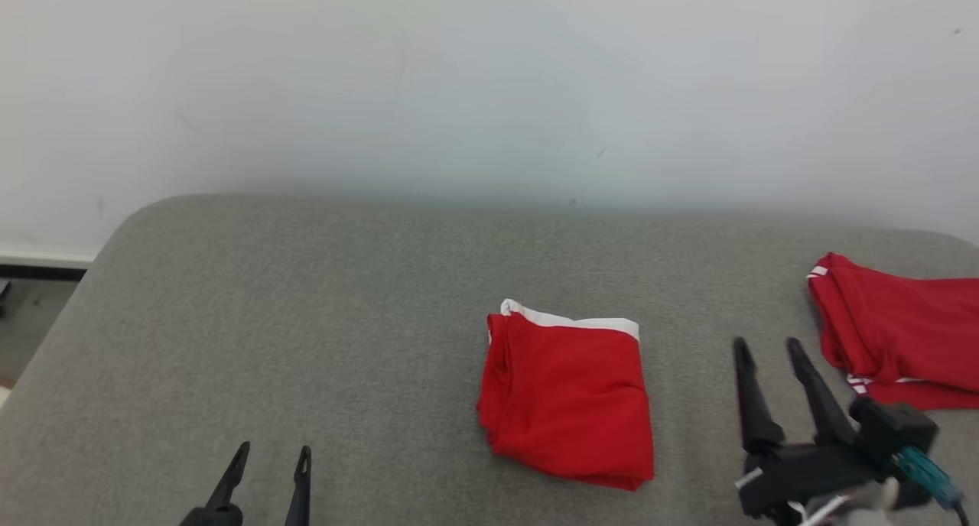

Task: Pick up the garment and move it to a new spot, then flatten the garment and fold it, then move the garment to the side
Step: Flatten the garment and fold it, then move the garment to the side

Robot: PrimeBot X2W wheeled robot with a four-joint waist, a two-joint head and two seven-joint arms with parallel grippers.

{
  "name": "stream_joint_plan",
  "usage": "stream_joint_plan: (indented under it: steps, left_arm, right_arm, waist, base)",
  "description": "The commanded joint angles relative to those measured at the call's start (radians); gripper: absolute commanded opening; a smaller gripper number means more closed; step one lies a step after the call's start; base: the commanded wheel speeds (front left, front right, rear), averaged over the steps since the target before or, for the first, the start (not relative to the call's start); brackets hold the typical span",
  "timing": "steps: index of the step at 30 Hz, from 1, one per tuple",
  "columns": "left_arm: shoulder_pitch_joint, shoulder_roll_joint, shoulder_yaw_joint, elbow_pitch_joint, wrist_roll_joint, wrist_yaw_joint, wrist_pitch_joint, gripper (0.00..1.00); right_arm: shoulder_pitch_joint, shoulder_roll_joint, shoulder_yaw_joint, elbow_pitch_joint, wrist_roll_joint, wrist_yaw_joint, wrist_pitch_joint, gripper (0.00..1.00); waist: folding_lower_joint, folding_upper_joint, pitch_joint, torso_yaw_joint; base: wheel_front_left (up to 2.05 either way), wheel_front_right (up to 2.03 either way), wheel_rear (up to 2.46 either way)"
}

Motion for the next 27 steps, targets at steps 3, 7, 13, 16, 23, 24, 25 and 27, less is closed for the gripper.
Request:
stream_joint_plan:
  steps: [3, 7, 13, 16, 23, 24, 25, 27]
  left_arm:
    - [0.035, 0.014, 0.008, -0.017, -0.01, 0.015, 0.002, 1.0]
    - [0.06, 0.025, 0.016, -0.035, -0.013, 0.029, 0.005, 1.0]
    - [0.1, 0.039, 0.029, -0.077, -0.018, 0.058, 0.015, 1.0]
    - [0.102, 0.05, 0.029, -0.091, -0.01, 0.063, 0.018, 1.0]
    - [0.106, 0.065, 0.034, -0.118, -0.01, 0.075, 0.025, 1.0]
    - [0.107, 0.066, 0.033, -0.12, -0.01, 0.076, 0.027, 1.0]
    - [0.109, 0.067, 0.033, -0.121, -0.011, 0.076, 0.028, 1.0]
    - [0.109, 0.068, 0.031, -0.124, -0.012, 0.079, 0.03, 1.0]
  right_arm:
    - [0.097, 0.009, -0.091, -0.064, -0.053, 0.0, 0.0, 1.0]
    - [0.154, 0.026, -0.142, -0.106, -0.089, 0.0, 0.0, 1.0]
    - [0.267, 0.068, -0.208, -0.196, -0.135, 0.0, 0.0, 1.0]
    - [0.3, 0.081, -0.214, -0.224, -0.145, 0.0, 0.0, 1.0]
    - [0.327, 0.098, -0.173, -0.234, -0.158, 0.0, 0.0, 1.0]
    - [0.326, 0.099, -0.167, -0.231, -0.161, 0.0, 0.0, 1.0]
    - [0.325, 0.1, -0.161, -0.228, -0.162, 0.0, 0.0, 1.0]
    - [0.323, 0.101, -0.158, -0.222, -0.161, 0.0, 0.0, 1.0]
  waist:
    - [0.0001, 0.0, -0.033, -0.045]
    - [0.0001, 0.0, -0.037, -0.068]
    - [0.0001, 0.0, -0.039, -0.092]
    - [0.0001, 0.0, -0.035, -0.096]
    - [0.0001, 0.0, -0.032, -0.1]
    - [0.0001, 0.0, -0.033, -0.1]
    - [0.0001, 0.0, -0.034, -0.1]
    - [0.0001, 0.0, -0.036, -0.098]
  base:
    - [0.0, 0.0, 0.0]
    - [0.0, 0.0, 0.0]
    - [0.0, 0.0, 0.0]
    - [0.0, 0.0, 0.0]
    - [0.0, 0.0, 0.0]
    - [0.0, 0.0, 0.0]
    - [0.0, 0.0, 0.0]
    - [0.0, 0.0, 0.0]
